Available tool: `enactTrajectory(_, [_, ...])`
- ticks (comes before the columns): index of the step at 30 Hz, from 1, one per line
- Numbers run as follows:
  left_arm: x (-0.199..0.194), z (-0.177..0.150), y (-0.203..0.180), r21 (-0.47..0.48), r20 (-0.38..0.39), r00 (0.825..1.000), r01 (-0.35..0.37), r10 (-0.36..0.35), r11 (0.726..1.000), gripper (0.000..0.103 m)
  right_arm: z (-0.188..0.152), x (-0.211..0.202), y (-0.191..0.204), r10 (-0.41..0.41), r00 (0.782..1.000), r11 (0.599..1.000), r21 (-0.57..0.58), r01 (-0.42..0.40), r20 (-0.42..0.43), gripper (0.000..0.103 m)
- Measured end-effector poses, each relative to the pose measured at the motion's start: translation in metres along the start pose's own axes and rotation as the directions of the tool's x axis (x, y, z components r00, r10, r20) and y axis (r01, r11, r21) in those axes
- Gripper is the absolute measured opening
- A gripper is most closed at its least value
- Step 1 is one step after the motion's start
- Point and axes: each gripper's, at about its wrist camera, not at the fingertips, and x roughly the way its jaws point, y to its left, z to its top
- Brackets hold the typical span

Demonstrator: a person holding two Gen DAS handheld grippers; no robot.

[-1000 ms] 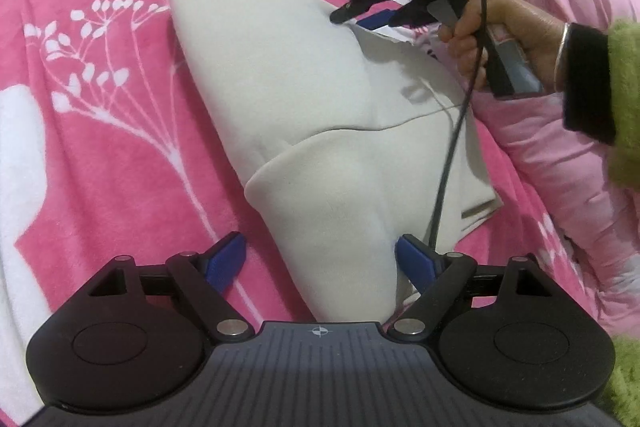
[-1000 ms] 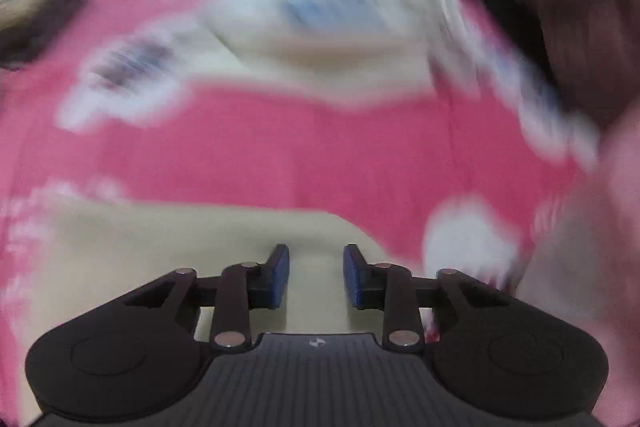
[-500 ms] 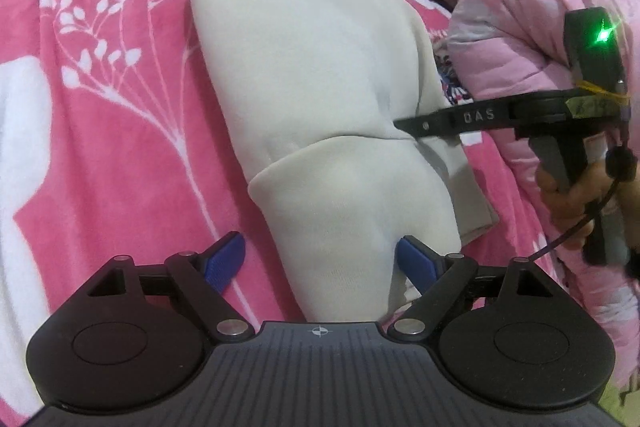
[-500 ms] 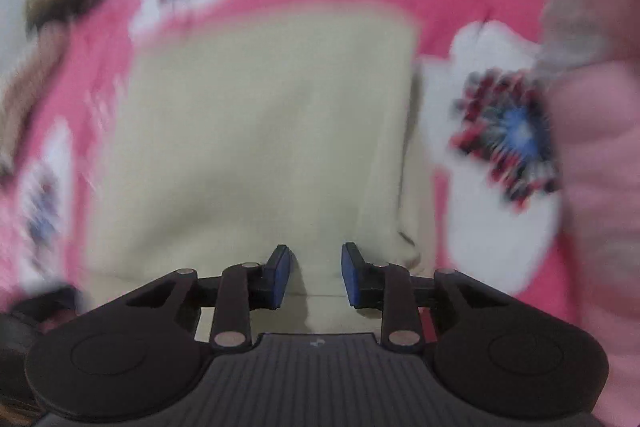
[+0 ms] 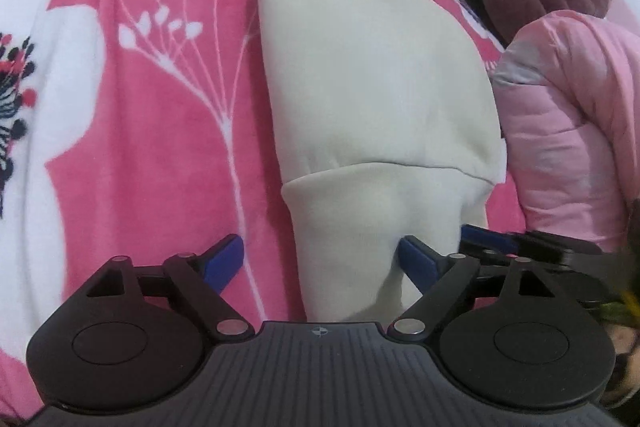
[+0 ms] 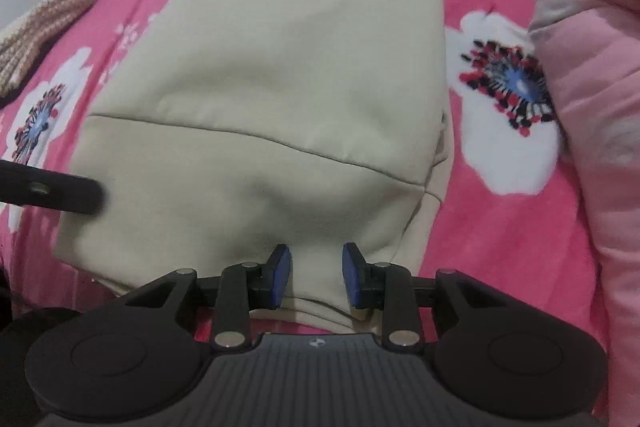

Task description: Fold clothes

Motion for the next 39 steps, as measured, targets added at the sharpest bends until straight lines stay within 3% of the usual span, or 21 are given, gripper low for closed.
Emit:
enactTrajectory(2, [-0.009, 0.0, 0.0, 0.023, 0.012, 1.0, 0.002, -0.003, 1.0, 0.082, 0.003, -0.015, -0.004, 0.008, 1.0, 1.0, 0.003, -0.008, 0.014, 0.033])
enactTrajectory(5, [-0.026, 0.007, 0.003, 0.037, 0.066, 0.998, 0.013, -0.015, 0.999, 0.081, 0.005, -0.05, -0.034, 0.057, 0.99, 0.994, 0.083, -0.068, 0.131, 0.05])
enactTrajectory(9, [-0.023, 0.035, 0.009, -0.007, 0.091, 0.995, 0.045, -0.045, 0.999, 0.081, 0.02, -0.051, -0.088, 0.158, 0.959, 0.925, 0.304, -0.227, 0.237, 0.058])
enactTrajectory(12, [-0.012, 0.053, 0.005, 0.009, 0.072, 0.997, -0.019, 0.018, 1.0, 0.08, 0.027, -0.026, -0.107, 0.177, 0.953, 0.876, 0.402, -0.266, 0.245, 0.062])
enactTrajectory(16, [-0.01, 0.065, -0.004, 0.007, 0.011, 0.996, -0.085, 0.085, 0.996, 0.08, 0.023, -0.012, -0.115, 0.18, 0.958, 0.844, 0.465, -0.267, 0.225, 0.062])
enactTrajectory(18, [-0.011, 0.066, -0.014, 0.051, 0.007, 0.991, -0.132, 0.132, 0.99, 0.08, 0.024, -0.01, -0.113, 0.167, 0.962, 0.843, 0.476, -0.252, 0.214, 0.062])
enactTrajectory(21, [-0.009, 0.066, -0.031, 0.133, 0.013, 0.977, -0.211, 0.211, 0.968, 0.08, 0.036, -0.029, -0.095, 0.102, 0.96, 0.907, 0.371, -0.197, 0.261, 0.062])
enactTrajectory(23, [-0.003, 0.068, -0.04, 0.174, 0.017, 0.965, -0.261, 0.262, 0.95, 0.081, 0.049, -0.038, -0.072, 0.027, 0.955, 0.961, 0.256, -0.107, 0.297, 0.062])
enactTrajectory(25, [0.001, 0.069, -0.045, 0.187, 0.014, 0.955, -0.294, 0.296, 0.938, 0.081, 0.059, -0.032, -0.053, -0.01, 0.954, 0.986, 0.163, -0.041, 0.301, 0.056])
enactTrajectory(28, [0.007, 0.07, -0.048, 0.185, 0.004, 0.946, -0.32, 0.325, 0.929, 0.082, 0.065, 0.003, -0.034, -0.066, 0.978, 0.996, 0.073, 0.053, 0.197, 0.051])
enactTrajectory(30, [0.008, 0.071, -0.049, 0.19, 0.001, 0.938, -0.34, 0.346, 0.921, 0.082, 0.068, 0.016, -0.023, -0.14, 0.981, 0.99, 0.009, 0.14, 0.136, 0.049])
enactTrajectory(32, [0.009, 0.073, -0.049, 0.192, -0.007, 0.935, -0.346, 0.354, 0.919, 0.082, 0.079, 0.01, -0.017, -0.138, 0.976, 0.99, -0.007, 0.141, 0.168, 0.032])
enactTrajectory(33, [0.009, 0.074, -0.049, 0.191, -0.012, 0.934, -0.348, 0.357, 0.918, 0.082, 0.085, 0.006, -0.015, -0.133, 0.973, 0.99, -0.012, 0.138, 0.189, 0.029])
enactTrajectory(36, [0.01, 0.077, -0.051, 0.203, -0.02, 0.93, -0.355, 0.367, 0.912, 0.082, 0.102, -0.007, -0.007, -0.118, 0.961, 0.991, -0.029, 0.129, 0.248, 0.029])
enactTrajectory(39, [0.012, 0.076, -0.055, 0.229, -0.013, 0.924, -0.369, 0.381, 0.901, 0.083, 0.105, 0.034, -0.022, -0.121, 0.979, 0.992, -0.023, 0.126, 0.164, 0.029])
